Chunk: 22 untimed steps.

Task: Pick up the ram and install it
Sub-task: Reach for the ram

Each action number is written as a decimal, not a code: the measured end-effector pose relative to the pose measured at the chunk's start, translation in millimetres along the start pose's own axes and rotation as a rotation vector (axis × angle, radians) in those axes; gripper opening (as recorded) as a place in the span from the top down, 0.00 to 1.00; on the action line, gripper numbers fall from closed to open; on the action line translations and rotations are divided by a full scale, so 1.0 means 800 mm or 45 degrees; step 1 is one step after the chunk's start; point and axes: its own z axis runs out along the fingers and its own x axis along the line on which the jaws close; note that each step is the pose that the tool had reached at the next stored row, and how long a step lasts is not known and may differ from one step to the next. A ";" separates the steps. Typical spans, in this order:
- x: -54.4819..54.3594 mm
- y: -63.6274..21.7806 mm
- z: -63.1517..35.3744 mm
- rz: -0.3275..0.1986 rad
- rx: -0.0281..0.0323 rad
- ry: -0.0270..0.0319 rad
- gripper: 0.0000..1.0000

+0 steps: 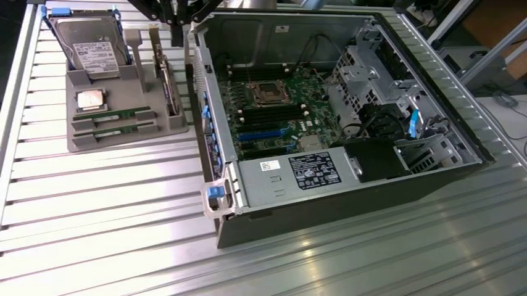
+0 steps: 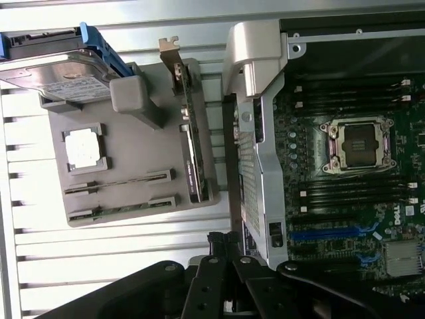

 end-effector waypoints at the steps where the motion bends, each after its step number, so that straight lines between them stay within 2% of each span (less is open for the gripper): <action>1: 0.000 0.000 0.000 0.000 0.0000 -0.0001 0.89; 22: 0.008 -0.001 0.000 0.000 0.0000 -0.0001 0.89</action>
